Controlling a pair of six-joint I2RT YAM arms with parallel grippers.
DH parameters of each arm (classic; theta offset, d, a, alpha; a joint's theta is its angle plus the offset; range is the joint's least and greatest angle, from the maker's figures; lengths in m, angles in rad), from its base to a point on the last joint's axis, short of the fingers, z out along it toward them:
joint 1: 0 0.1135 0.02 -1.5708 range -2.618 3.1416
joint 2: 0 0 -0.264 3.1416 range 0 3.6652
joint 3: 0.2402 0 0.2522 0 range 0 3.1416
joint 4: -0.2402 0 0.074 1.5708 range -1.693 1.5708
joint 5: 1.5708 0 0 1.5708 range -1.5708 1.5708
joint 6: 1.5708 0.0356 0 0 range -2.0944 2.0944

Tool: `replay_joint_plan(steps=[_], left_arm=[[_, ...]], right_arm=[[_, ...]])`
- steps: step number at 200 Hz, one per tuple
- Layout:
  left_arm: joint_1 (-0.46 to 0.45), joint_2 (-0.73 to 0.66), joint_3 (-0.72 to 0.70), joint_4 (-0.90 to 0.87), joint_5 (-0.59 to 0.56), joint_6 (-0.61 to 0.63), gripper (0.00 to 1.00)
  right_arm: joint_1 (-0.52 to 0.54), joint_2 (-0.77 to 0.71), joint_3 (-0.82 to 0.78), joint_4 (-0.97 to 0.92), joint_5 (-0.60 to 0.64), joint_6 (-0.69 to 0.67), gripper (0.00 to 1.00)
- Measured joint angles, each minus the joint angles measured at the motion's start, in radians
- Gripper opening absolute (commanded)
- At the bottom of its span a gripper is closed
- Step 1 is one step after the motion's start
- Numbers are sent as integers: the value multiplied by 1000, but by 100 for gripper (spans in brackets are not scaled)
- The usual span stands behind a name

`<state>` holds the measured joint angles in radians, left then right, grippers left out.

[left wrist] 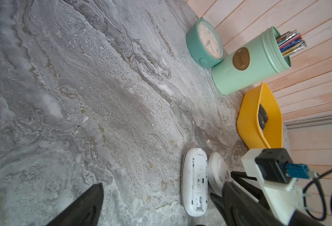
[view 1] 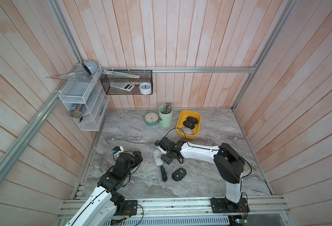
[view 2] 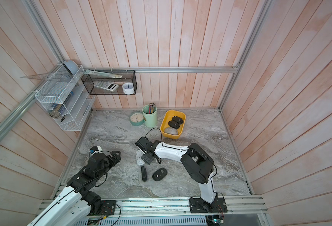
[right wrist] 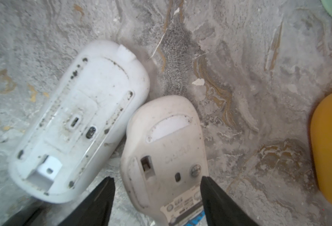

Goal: Put the mouse in the storage box
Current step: Pick up the mouse from the center of the board.

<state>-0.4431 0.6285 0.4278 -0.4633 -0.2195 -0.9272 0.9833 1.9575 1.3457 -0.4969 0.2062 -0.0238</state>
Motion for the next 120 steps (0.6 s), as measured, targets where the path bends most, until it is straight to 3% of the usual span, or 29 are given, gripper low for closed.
replay_joint_plan(steps=[58, 120], left_arm=[[10, 2, -3, 0, -3, 11, 100], [13, 3, -3, -4, -3, 19, 100]], right_arm=[[0, 49, 42, -5, 31, 1, 72], [0, 71, 56, 0, 93, -1, 58]])
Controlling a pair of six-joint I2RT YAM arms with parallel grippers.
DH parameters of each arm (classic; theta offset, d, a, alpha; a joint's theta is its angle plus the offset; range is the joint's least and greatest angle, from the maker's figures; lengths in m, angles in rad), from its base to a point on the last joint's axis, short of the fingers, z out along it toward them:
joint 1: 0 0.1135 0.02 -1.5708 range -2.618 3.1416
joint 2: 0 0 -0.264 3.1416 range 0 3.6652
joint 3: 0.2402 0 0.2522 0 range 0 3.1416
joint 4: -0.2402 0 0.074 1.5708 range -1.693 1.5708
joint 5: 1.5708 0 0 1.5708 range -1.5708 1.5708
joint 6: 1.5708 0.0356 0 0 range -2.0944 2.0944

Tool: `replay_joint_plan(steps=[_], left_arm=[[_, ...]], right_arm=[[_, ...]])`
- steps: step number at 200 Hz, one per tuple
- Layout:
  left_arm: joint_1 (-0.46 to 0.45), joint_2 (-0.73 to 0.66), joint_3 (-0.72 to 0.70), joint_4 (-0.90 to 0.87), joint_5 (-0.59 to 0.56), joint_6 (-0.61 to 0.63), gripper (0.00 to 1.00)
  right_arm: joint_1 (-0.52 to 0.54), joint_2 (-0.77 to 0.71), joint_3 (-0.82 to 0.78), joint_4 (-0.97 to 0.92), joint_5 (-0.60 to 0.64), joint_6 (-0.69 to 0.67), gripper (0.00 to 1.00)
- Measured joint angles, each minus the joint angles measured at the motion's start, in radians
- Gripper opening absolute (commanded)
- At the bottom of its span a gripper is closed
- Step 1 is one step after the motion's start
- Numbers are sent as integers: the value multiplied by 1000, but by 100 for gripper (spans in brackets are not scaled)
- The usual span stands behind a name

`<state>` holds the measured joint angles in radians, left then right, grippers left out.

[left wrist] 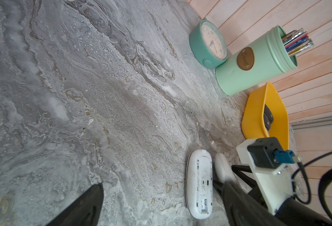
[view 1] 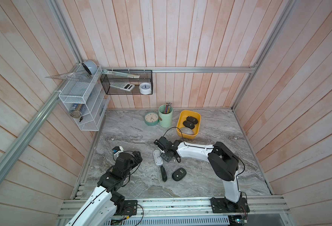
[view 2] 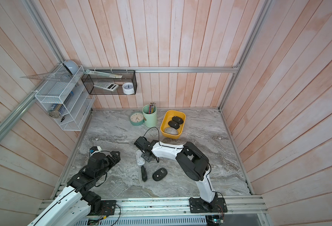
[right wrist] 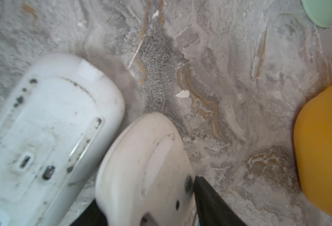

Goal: Put the mouse in the storage box
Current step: Pick up the mouse from the center of the board, then place the mouse in the storage box.

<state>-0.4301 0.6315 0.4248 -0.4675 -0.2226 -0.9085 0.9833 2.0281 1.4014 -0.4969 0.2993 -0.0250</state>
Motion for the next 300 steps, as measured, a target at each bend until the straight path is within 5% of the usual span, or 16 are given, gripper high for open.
replay_joint_plan(steps=[98, 189, 247, 300], left_arm=[[5, -12, 0, -15, -12, 0, 100], [5, -24, 0, -19, -13, 13, 100], [5, -22, 0, -20, -2, 26, 100], [5, -2, 0, -18, 16, 26, 100]], right_arm=[[1, -25, -63, 21, 14, 17, 26], [-24, -147, -97, 19, -61, 63, 18], [-300, -327, -120, 58, -231, 215, 14], [-490, -304, -95, 153, -320, 372, 14]])
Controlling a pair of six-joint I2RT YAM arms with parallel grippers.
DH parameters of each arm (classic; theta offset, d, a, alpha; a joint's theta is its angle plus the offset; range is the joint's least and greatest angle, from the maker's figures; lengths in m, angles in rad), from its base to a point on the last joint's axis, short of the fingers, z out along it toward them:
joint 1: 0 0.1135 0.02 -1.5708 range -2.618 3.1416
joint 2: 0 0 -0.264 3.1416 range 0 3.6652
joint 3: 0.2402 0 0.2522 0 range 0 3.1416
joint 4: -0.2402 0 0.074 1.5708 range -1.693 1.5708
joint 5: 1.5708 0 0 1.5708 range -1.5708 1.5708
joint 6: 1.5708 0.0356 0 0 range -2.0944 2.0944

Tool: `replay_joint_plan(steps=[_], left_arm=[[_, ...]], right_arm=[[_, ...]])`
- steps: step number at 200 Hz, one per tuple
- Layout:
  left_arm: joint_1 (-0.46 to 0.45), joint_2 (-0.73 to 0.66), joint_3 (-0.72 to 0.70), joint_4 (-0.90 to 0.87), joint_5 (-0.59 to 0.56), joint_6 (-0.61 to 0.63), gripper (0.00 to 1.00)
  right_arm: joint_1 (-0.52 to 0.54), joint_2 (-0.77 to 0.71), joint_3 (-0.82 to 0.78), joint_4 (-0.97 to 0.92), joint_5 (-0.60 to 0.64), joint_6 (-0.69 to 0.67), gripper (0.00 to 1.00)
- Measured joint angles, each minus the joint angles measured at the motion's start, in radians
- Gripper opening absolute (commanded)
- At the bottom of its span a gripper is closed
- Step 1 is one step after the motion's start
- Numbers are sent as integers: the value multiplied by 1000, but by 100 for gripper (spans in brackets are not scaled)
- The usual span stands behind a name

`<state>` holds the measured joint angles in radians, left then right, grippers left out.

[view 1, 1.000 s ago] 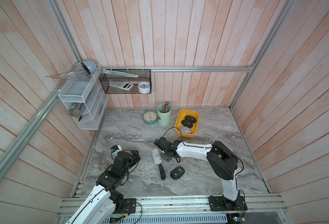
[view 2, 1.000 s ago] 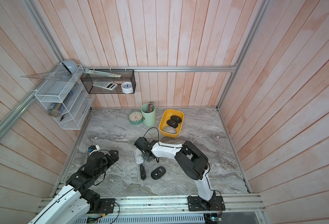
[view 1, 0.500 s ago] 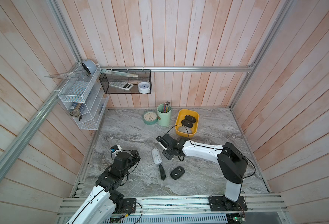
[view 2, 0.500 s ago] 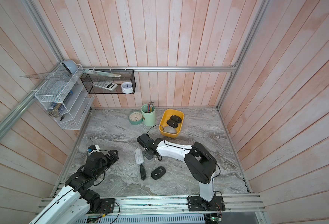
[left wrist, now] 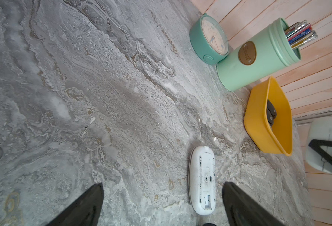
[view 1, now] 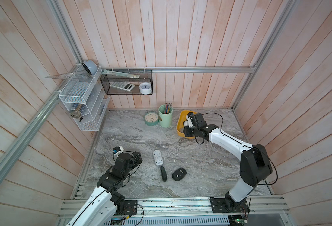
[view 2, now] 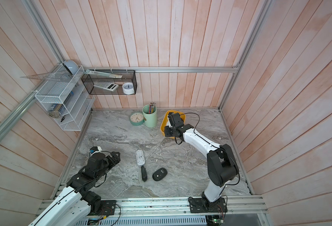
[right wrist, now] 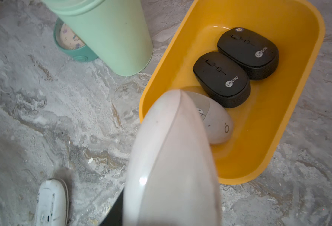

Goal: Put the mouse in the storage box
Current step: Place the mouse in the storage box.

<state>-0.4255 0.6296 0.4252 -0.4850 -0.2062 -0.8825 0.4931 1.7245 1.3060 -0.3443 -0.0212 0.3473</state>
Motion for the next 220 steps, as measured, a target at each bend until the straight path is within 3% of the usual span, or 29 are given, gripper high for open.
replay_joint_plan(steps=[77, 156, 220], left_arm=[[0, -4, 0, 0, 15, 7, 100], [0, -31, -6, 47, 27, 20, 100], [0, -23, -23, 85, 47, 46, 100]], right_arm=[[-169, 275, 246, 116, -162, 237, 11], [-175, 485, 494, 121, -167, 367, 12], [-175, 578, 546, 126, -160, 468, 13]])
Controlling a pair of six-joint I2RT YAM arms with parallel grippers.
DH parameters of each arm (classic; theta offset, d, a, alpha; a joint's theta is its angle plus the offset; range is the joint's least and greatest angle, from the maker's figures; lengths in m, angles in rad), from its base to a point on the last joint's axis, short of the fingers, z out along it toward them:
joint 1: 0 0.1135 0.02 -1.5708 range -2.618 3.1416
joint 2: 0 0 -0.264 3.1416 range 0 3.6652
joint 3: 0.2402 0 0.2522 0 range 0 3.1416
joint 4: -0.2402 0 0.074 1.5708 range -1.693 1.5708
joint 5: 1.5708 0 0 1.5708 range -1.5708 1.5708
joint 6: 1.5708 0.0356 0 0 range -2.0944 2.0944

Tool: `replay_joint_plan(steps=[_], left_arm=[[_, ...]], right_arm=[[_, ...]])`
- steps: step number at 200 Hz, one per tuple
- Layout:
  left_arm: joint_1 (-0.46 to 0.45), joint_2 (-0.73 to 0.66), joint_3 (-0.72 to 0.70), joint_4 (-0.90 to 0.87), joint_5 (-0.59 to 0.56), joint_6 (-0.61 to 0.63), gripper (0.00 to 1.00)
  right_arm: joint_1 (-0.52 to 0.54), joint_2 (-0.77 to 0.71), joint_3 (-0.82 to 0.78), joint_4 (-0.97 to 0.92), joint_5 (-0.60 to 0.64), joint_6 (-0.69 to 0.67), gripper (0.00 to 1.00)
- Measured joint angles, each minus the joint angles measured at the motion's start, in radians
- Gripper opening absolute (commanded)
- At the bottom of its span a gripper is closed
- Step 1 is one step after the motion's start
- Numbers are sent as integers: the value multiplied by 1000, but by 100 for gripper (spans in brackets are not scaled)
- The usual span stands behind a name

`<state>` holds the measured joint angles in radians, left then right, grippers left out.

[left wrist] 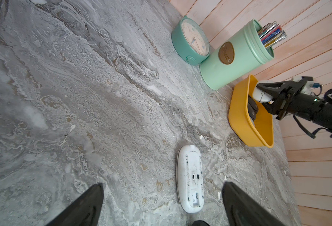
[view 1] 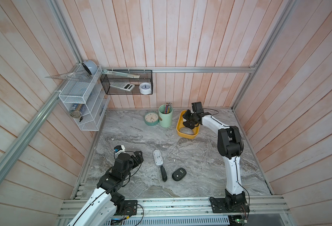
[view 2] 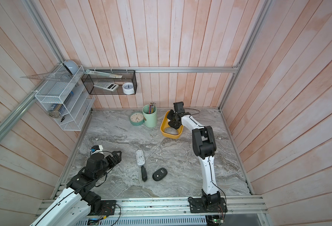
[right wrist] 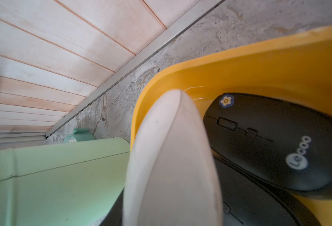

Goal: Put the mouse in the storage box
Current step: Place the mouse in the storage box.

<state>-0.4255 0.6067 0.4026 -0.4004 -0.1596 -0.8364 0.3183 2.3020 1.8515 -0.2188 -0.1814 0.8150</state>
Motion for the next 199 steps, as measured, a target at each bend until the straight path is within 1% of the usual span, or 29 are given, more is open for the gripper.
replay_joint_plan(steps=[36, 53, 65, 85, 98, 125, 135, 163, 199], left_arm=[[0, 26, -8, 29, 21, 12, 100], [0, 38, -11, 38, 29, 17, 100], [0, 49, -11, 45, 33, 20, 100], [0, 74, -11, 55, 43, 25, 100], [0, 97, -11, 59, 49, 26, 100], [0, 153, -9, 61, 53, 30, 100], [0, 179, -6, 60, 56, 32, 100], [0, 256, 19, 60, 72, 32, 100], [-8, 348, 74, 61, 89, 33, 97]], right_arm=[[0, 39, 23, 2, 3, 42, 16], [0, 58, 37, 2, 5, 58, 21], [0, 68, 45, -2, 5, 69, 27], [0, 77, 61, -17, 13, 77, 42], [0, 77, 68, -22, 20, 80, 51], [1, 77, 76, -22, 33, 84, 65], [1, 77, 75, -23, 38, 84, 66], [1, 61, 47, -18, 54, 77, 67], [1, -50, -84, -8, 77, 64, 70]])
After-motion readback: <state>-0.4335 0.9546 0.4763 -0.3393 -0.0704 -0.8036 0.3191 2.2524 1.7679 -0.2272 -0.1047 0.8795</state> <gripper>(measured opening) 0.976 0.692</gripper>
